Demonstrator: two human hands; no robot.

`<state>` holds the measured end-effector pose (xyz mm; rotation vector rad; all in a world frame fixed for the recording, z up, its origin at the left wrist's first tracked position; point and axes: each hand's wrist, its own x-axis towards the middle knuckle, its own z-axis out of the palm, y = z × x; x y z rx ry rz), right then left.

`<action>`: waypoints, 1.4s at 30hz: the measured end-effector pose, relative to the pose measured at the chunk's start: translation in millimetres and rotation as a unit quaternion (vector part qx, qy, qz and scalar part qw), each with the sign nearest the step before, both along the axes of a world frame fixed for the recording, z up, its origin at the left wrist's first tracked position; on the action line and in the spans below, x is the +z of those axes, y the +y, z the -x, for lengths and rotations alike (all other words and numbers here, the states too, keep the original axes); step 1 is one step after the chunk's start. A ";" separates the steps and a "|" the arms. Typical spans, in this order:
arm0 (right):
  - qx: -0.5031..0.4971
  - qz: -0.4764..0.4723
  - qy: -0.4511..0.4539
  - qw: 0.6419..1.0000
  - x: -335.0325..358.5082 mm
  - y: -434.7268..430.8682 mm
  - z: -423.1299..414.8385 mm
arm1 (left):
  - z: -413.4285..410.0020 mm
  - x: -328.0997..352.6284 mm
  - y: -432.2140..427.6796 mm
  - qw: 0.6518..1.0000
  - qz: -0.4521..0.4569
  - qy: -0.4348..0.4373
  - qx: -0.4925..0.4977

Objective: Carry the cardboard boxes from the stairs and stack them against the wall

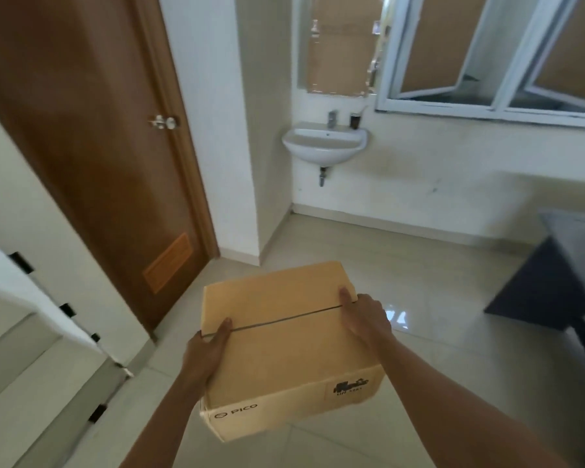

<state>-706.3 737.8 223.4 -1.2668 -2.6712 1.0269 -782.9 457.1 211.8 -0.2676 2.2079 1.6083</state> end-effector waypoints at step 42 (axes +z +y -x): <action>-0.691 -0.019 0.037 0.722 31.1 -176.3 -811.5 | -606.7 53.4 177.0 0.727 0.019 0.034 -0.685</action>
